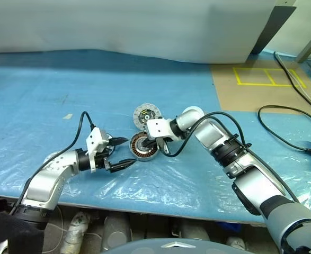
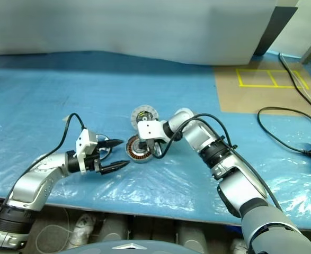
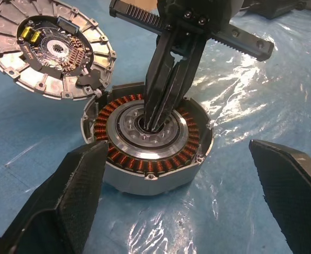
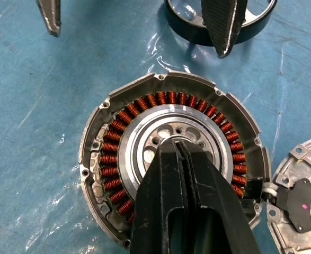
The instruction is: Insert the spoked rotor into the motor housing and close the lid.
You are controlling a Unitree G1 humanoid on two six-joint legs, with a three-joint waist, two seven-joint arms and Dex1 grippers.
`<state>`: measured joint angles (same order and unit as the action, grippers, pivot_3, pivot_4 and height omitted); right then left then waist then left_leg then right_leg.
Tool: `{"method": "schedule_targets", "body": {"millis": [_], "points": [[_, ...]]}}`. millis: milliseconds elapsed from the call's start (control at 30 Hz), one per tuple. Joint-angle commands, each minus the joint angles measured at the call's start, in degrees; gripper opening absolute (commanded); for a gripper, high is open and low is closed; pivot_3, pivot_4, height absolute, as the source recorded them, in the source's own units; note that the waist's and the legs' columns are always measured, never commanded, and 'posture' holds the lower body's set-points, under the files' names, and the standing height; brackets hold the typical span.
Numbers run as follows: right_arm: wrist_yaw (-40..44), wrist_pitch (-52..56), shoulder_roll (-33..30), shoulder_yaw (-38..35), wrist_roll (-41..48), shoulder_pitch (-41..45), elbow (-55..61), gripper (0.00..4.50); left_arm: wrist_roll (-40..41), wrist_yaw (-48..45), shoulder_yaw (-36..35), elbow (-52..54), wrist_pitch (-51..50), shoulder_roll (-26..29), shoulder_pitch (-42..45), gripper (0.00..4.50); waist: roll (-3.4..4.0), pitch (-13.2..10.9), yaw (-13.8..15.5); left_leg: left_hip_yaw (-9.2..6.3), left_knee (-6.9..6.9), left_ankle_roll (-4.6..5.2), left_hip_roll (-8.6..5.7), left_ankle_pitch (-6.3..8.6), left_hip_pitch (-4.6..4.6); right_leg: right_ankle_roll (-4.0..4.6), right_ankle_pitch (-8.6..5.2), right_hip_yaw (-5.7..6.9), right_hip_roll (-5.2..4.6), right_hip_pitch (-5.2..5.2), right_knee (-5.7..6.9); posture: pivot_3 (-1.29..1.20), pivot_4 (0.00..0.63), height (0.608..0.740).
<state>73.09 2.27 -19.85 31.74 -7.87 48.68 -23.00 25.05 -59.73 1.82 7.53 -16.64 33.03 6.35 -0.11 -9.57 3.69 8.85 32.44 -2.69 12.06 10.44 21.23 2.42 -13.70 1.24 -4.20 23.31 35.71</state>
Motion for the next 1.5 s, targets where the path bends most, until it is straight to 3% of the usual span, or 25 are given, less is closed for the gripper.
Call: {"method": "schedule_targets", "body": {"millis": [33, 267, 400, 500, 700, 900, 1067, 1267, 1367, 1500], "points": [[-0.1, -1.12, 0.17, -0.35, -0.43, 0.33, -0.04, 0.02, 0.03, -0.41, -0.06, 0.72, 1.13, -0.09, 0.29, 4.5, 0.0, 0.0, -0.01, 0.0, 0.0, 0.0, 0.0, 0.0, 0.0, 0.0, 0.0, 0.0, 0.0, 0.0, 0.0, 0.0, 0.15, 0.74], [1.22, 1.72, -0.43, -3.12, 2.47, 0.38, 1.92, 0.02, 0.11, -0.35, -0.22, 0.59, 1.37, -0.01, 0.02, 4.5, 0.0, 0.0, 0.03, 0.0, 0.01, 0.0, 0.0, 0.0, 0.0, 0.0, 0.0, 0.0, 0.0, 0.0, 0.0, 0.0, 0.15, 0.74], [1.59, 16.79, 3.64, -10.25, 13.44, 0.51, 7.87, 0.02, 0.6, -0.16, -0.37, 0.88, 1.19, -0.34, -0.06, 4.5, 0.0, 0.0, -0.14, 0.0, 0.0, 0.01, 0.03, 0.0, 0.02, 0.0, 0.0, 0.0, 0.02, 0.02, 0.0, 0.0, 0.15, 0.74], [1.35, 22.0, 3.67, -11.93, 16.02, -0.35, 10.55, 0.02, 1.04, -0.39, -0.82, 1.16, 0.9, -0.15, -0.2, 4.5, 0.0, 0.0, -0.14, 0.0, -0.03, 0.01, 0.09, 0.0, 0.0, 0.01, 0.0, 0.03, 0.04, 0.01, 0.0, 0.0, 0.15, 0.74], [-1.56, 18.16, 2.83, -7.6, 11.54, -3.5, 9.37, 0.02, 1.12, -0.46, -1.13, 1.05, 0.66, 0.44, 0.07, 4.5, 0.0, 0.0, 0.18, 0.0, -0.02, -0.01, 0.07, 0.0, 0.0, 0.01, -0.01, 0.05, 0.03, 0.0, -0.01, 0.0, 0.15, 0.74], [-5.52, 10.73, 1.86, -3.57, 4.91, -6.07, 0.51, 0.02, 1.37, 0.42, -0.74, 2.97, -0.42, 0.34, -0.31, 4.5, 0.0, 0.0, 0.11, 0.01, -0.01, -0.02, 0.05, 0.0, 0.01, 0.01, -0.01, 0.04, 0.03, 0.0, -0.01, 0.0, 0.15, 0.74], [-3.26, 14.31, 1.59, -5.57, 8.78, -7.57, 3.94, 0.02, 1.35, 0.53, -1.0, 3.35, -0.68, 0.48, -0.86, 4.5, 0.0, 0.0, 0.18, 0.02, -0.02, -0.02, 0.04, 0.0, -0.07, 0.01, -0.01, 0.01, 0.02, -0.07, -0.01, 0.0, 0.15, 0.74], [-2.2, 29.96, 4.72, -14.17, 21.9, -5.54, 12.62, 0.02, 1.58, 0.0, -1.1, 3.02, -0.66, 0.54, -0.58, 4.5, 0.01, 0.0, 0.1, 0.02, -0.01, 0.0, 0.08, 0.0, -0.05, 0.01, 0.0, 0.02, 0.03, -0.04, 0.0, 0.0, 0.15, 0.74], [-3.16, 30.64, 4.35, -14.28, 21.79, -5.45, 12.25, 0.02, 1.55, -0.4, -1.32, 2.43, -0.4, 0.75, -0.23, 4.5, 0.0, 0.0, 0.14, 0.02, -0.04, -0.01, 0.09, 0.0, -0.06, 0.01, -0.01, 0.03, 0.04, -0.03, -0.01, 0.0, 0.15, 0.74], [-5.98, 21.48, 1.87, -9.06, 13.47, -6.62, 6.65, 0.02, 1.55, -0.82, -1.8, 1.77, -0.15, 1.1, 0.09, 4.5, 0.0, 0.0, 0.25, 0.02, -0.05, -0.02, 0.06, 0.0, -0.03, 0.01, -0.01, 0.03, 0.02, -0.03, -0.04, 0.0, 0.15, 0.74]]}}
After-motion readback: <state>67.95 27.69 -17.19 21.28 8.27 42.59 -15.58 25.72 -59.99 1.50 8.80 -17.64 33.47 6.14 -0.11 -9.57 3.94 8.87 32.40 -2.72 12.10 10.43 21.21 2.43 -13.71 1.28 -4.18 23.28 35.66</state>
